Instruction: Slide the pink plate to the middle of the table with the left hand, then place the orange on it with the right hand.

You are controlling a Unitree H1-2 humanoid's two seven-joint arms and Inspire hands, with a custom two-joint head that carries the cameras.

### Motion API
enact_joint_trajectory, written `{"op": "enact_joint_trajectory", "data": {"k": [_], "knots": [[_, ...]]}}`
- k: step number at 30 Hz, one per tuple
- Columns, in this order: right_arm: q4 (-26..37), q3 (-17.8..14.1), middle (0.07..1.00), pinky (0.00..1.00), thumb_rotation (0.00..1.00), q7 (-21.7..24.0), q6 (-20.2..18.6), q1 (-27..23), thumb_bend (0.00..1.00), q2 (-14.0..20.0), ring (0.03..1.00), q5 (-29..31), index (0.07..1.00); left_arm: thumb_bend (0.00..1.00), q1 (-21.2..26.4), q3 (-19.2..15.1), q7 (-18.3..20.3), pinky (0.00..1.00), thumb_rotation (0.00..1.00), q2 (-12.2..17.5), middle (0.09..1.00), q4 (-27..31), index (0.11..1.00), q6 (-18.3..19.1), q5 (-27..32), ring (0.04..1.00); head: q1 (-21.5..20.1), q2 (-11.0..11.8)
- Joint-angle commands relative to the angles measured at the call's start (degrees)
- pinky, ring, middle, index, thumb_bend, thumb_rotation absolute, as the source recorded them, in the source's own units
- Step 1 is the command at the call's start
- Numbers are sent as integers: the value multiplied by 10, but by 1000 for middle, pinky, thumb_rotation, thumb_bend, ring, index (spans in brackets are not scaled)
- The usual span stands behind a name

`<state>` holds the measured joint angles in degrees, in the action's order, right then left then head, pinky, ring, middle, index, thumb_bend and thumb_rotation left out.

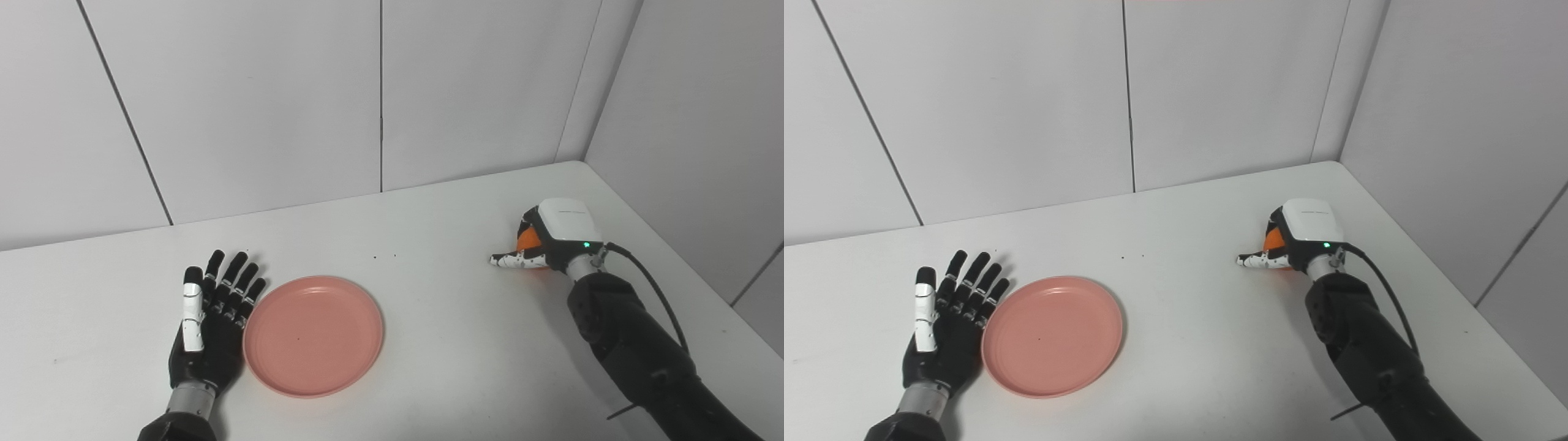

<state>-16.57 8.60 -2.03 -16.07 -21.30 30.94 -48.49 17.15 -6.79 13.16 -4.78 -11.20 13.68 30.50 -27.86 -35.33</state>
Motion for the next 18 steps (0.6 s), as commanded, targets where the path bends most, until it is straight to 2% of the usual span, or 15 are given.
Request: {"op": "enact_joint_trajectory", "data": {"k": [1,4,9,10,12,18], "knots": [[-7,9,283,166,474,26,0,11,501,7,223,14,329,749,-11,1,-15,927,686,2,914,-10,1000,31,-6,930,1,0],[-5,13,272,154,505,28,0,9,508,10,211,21,319,751,-10,1,-18,915,686,1,904,-10,1000,33,-8,923,1,0],[-3,12,233,117,541,10,28,8,506,17,170,42,273,750,-10,1,-17,925,687,-1,904,-11,1000,31,-9,925,2,-1],[4,13,232,116,541,14,27,6,504,19,170,44,273,751,-9,1,-18,926,686,-1,903,-11,1000,31,-9,925,3,-2],[22,13,284,156,553,25,20,2,502,22,218,46,349,758,-9,1,-18,923,683,-1,896,-12,1000,30,-11,922,4,-2],[86,11,251,132,555,53,6,-15,494,27,187,45,300,752,-7,0,-16,923,686,-3,890,-13,1000,29,-6,920,7,-3]]}}
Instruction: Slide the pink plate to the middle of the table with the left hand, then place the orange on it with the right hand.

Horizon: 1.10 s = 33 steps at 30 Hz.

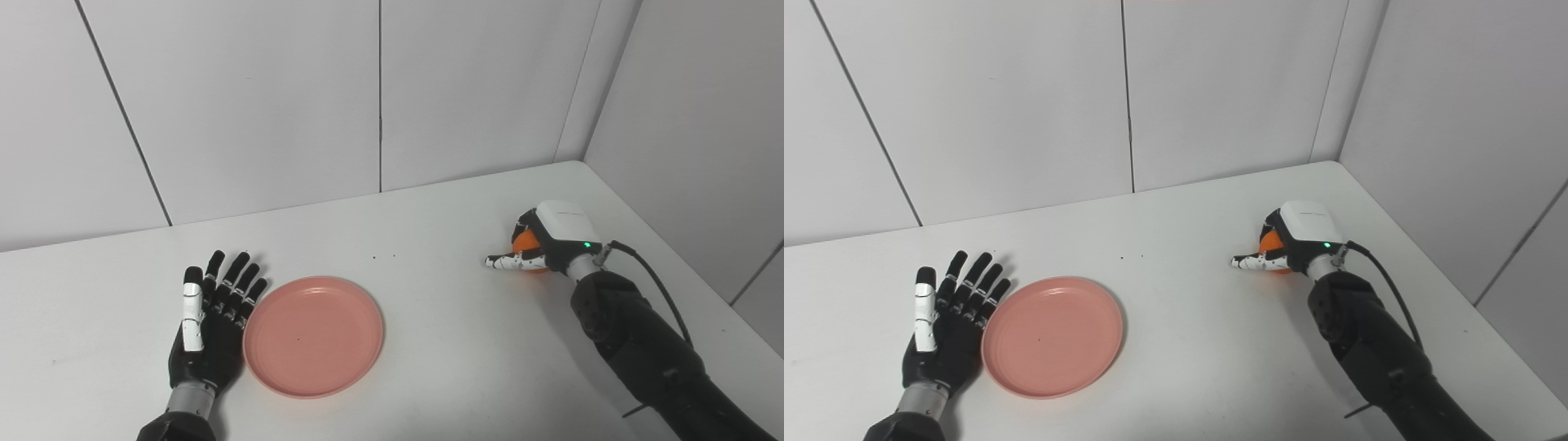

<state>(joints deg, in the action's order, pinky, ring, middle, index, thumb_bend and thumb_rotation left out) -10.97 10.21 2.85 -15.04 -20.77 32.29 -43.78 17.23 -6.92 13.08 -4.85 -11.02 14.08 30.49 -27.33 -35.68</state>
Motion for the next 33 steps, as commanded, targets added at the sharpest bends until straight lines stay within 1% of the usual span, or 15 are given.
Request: {"op": "enact_joint_trajectory", "data": {"k": [1,4,7,9,10,15,18,20,21,24,29,33], "knots": [[44,-5,266,145,556,13,-8,-25,490,14,200,-5,321,751,-7,1,-16,927,686,-3,888,-14,1000,26,-6,921,3,0],[78,-5,337,198,546,31,-11,-35,485,14,262,-10,423,747,-7,3,-17,938,693,-5,892,-12,1000,27,-7,922,7,-2],[103,-6,283,158,511,39,-3,-42,484,12,215,-10,341,751,-8,4,-20,931,695,-7,887,-11,1000,28,-11,918,18,-5],[122,-5,272,147,538,52,-11,-46,487,11,203,-15,339,756,-8,5,-23,928,693,-8,884,-8,1000,28,-12,915,26,-8],[130,-4,281,148,561,59,-16,-47,490,11,206,-19,367,755,-9,6,-25,922,691,-9,882,-6,1000,29,-13,913,26,-8],[160,-4,248,124,540,71,-5,-54,512,7,177,-29,329,754,-11,12,-33,916,694,-14,886,0,1000,30,-18,907,55,-14],[177,-6,275,143,545,82,-4,-58,520,4,199,-26,371,753,-13,15,-43,908,692,-19,890,2,1000,32,-22,905,71,-15],[184,-7,278,146,545,83,2,-60,526,2,202,-23,371,763,-13,19,-46,879,691,-21,887,3,1000,30,-25,897,79,-15],[187,-7,260,137,534,83,4,-60,529,2,190,-22,338,767,-14,21,-47,874,690,-22,885,3,1000,29,-26,897,79,-15],[200,-6,225,113,497,85,10,-62,530,1,161,-24,285,775,-16,24,-49,867,687,-26,879,3,1000,27,-29,899,98,-16],[223,-7,226,110,476,95,7,-63,525,-2,158,-24,290,779,-20,28,-56,858,679,-36,873,7,1000,27,-35,898,118,-18],[233,-5,223,109,453,101,10,-65,521,-5,156,-22,285,777,-20,31,-52,862,687,-38,868,3,1000,21,-38,898,126,-17]]}}
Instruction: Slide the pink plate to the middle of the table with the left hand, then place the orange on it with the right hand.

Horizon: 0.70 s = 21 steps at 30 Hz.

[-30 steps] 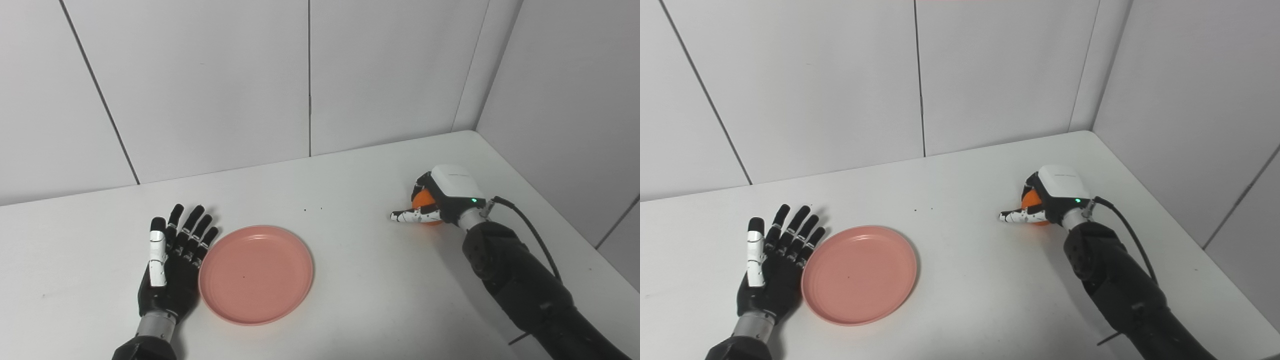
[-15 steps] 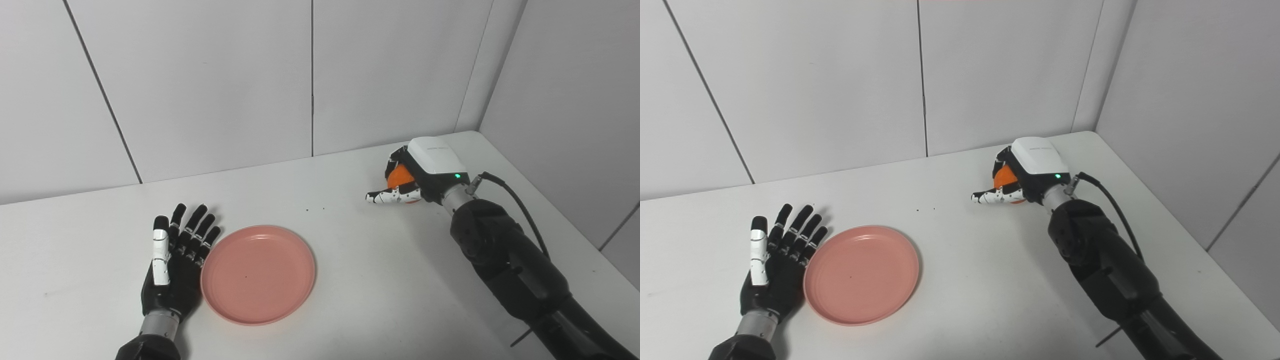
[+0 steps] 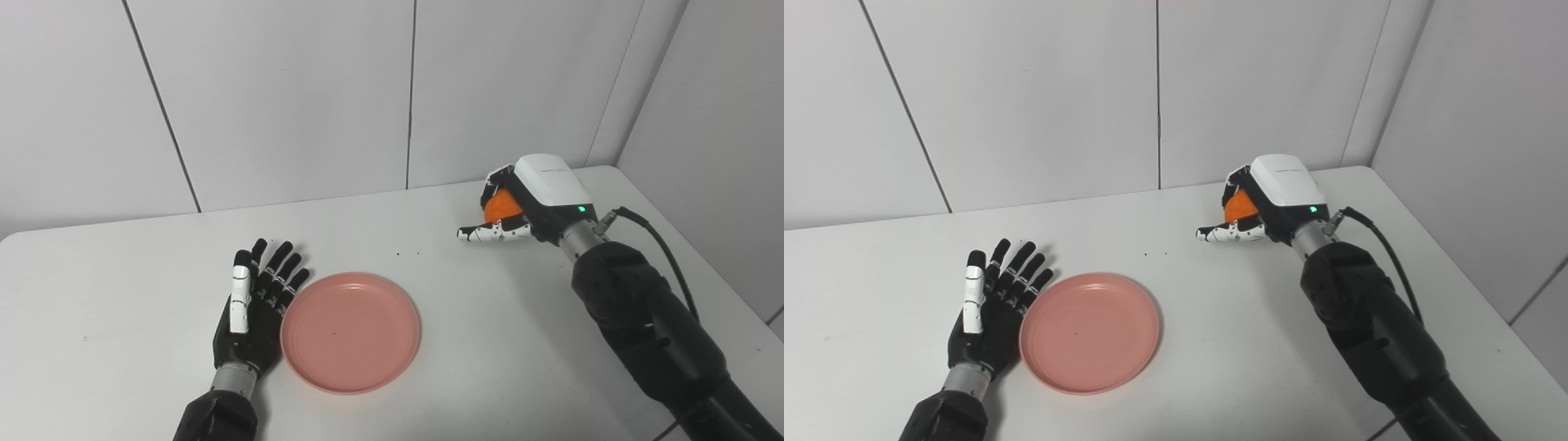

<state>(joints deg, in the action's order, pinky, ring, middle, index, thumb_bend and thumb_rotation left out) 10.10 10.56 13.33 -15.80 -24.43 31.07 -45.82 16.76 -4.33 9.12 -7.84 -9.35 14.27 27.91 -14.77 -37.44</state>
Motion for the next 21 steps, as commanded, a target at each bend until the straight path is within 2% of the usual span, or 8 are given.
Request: {"op": "enact_joint_trajectory", "data": {"k": [1,4,9,16,21], "knots": [[25,-7,222,110,455,0,16,-30,522,6,156,-3,284,775,-15,6,-13,867,691,-9,868,-14,1000,18,-13,897,3,1],[32,-4,244,120,458,7,13,-34,516,-1,170,-7,328,772,-14,6,-11,870,690,-10,862,-17,1000,15,-14,891,9,0],[37,-2,208,98,452,8,18,-43,517,-18,142,-5,277,778,-14,9,-13,848,697,-11,856,-18,1000,14,-22,888,21,1],[55,15,230,112,457,15,36,-69,517,-44,159,4,297,771,-18,10,-18,858,692,-22,861,-12,1000,17,-27,891,39,0],[75,24,305,168,512,39,18,-86,522,-70,225,-7,388,771,-17,10,-18,845,692,-25,856,-14,1000,15,-31,887,48,-1]]}}
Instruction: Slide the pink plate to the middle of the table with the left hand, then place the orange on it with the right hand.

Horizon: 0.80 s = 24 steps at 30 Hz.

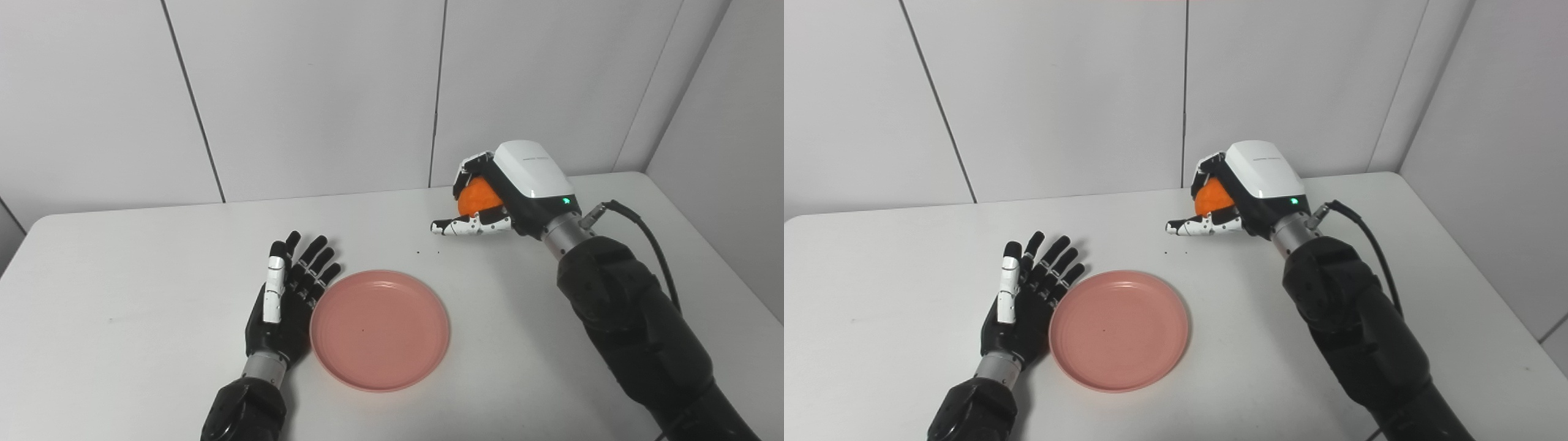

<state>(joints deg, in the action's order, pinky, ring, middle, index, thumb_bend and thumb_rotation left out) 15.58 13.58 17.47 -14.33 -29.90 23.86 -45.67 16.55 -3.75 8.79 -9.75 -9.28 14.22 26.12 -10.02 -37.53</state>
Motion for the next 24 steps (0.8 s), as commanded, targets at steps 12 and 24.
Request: {"op": "enact_joint_trajectory", "data": {"k": [12,24], "knots": [[31,19,216,98,473,-8,36,-46,504,-52,147,6,382,787,-14,5,-16,828,687,-4,843,-15,1000,18,-15,869,16,-5],[22,57,375,237,542,0,36,-32,518,-89,301,-44,498,777,-12,7,-19,802,704,-6,837,-14,1000,18,-26,859,23,-10]]}}
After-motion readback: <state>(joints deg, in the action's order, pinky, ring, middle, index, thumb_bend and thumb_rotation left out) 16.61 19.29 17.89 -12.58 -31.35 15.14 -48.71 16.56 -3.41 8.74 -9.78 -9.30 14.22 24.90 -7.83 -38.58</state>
